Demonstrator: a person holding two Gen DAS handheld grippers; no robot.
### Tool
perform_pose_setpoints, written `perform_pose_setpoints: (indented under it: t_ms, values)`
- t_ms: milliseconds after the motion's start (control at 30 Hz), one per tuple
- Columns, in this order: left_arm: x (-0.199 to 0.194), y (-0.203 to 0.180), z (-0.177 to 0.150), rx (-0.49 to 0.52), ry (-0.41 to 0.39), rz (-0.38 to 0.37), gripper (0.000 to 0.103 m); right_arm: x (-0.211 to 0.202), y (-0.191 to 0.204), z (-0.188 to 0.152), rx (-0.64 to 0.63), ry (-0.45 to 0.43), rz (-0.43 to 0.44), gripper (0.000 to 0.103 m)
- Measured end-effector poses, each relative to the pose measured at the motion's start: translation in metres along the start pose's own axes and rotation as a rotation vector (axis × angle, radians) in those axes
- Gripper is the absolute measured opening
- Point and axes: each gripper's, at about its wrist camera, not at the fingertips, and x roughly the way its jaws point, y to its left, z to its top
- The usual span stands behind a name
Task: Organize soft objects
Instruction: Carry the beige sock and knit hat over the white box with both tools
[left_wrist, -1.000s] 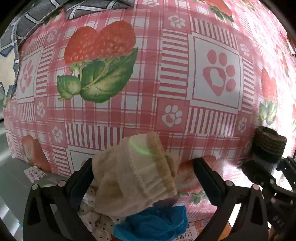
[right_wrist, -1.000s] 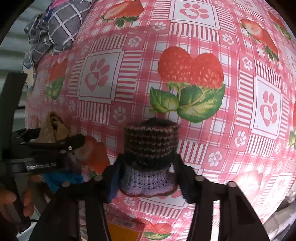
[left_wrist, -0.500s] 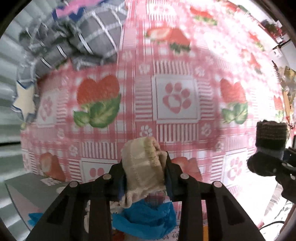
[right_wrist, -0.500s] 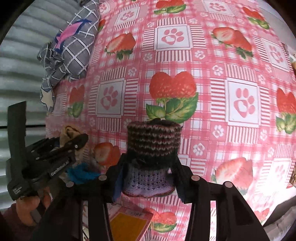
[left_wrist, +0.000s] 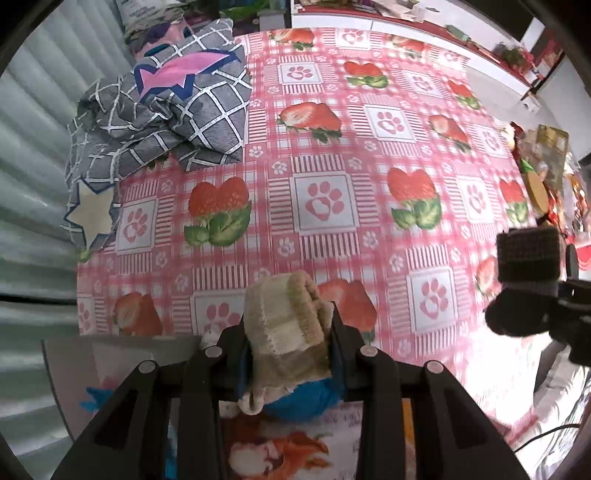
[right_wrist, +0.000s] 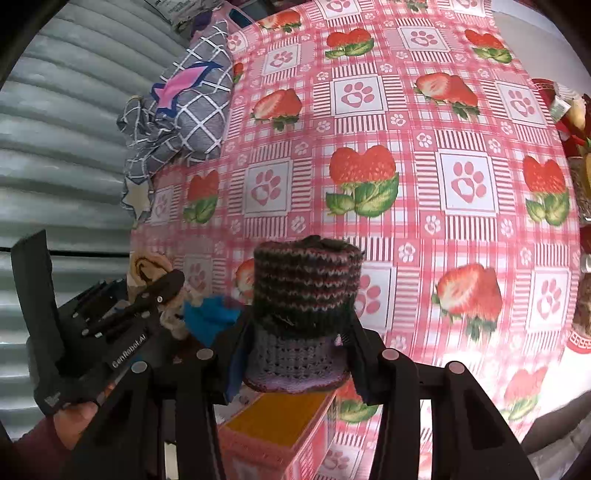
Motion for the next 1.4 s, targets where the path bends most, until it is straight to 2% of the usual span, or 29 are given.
perform_pose_setpoints:
  t_ms: [200, 600, 867, 1067, 1400]
  values:
    - [-0.033, -0.002, -0.036, 0.019, -0.023, -0.034, 0.037, -0.018, 0.015, -0.029, -0.002, -0.02, -0.01, 0.048]
    - [-0.07, 0.0, -0.106, 0.08, -0.028, -0.073, 0.038, -0.043, 0.038, -0.096, 0.021, -0.052, -0.046, 0.048]
    - [-0.09, 0.013, -0.142, 0.097, -0.04, -0.101, 0.038, -0.058, 0.054, -0.135, 0.036, -0.074, -0.077, 0.048]
    - [-0.102, 0.034, -0.159, 0.056, -0.062, -0.108, 0.038, -0.06, 0.071, -0.16, 0.029, -0.073, -0.096, 0.048]
    - [-0.112, 0.101, -0.189, -0.116, -0.091, -0.097, 0.038, -0.048, 0.12, -0.183, -0.061, -0.045, -0.103, 0.048]
